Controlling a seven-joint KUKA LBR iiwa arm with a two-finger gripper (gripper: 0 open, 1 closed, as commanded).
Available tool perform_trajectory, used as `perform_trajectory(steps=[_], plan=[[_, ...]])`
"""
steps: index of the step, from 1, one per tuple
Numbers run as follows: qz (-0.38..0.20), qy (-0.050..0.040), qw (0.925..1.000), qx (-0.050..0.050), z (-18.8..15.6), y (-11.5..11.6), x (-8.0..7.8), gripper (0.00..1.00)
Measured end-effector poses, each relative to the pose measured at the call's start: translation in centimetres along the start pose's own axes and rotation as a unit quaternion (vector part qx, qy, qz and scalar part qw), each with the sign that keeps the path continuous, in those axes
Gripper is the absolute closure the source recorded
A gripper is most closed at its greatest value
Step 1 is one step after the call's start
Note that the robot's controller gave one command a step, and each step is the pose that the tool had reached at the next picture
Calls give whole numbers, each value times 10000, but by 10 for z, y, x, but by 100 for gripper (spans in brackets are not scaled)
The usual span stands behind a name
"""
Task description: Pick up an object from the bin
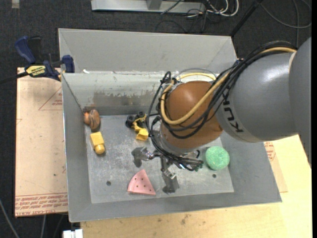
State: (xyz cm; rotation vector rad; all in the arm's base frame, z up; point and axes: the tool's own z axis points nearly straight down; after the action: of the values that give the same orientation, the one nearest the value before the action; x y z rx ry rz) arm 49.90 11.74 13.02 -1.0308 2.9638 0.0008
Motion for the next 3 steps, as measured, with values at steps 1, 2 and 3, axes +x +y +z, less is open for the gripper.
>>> perform_trajectory(steps=[1,2,3], plan=[[130,-18,9999,6,54,13,0,0],[-1721,-76,9850,22,58,23,-8,100],[-1858,-73,9826,28,57,23,-7,100]])
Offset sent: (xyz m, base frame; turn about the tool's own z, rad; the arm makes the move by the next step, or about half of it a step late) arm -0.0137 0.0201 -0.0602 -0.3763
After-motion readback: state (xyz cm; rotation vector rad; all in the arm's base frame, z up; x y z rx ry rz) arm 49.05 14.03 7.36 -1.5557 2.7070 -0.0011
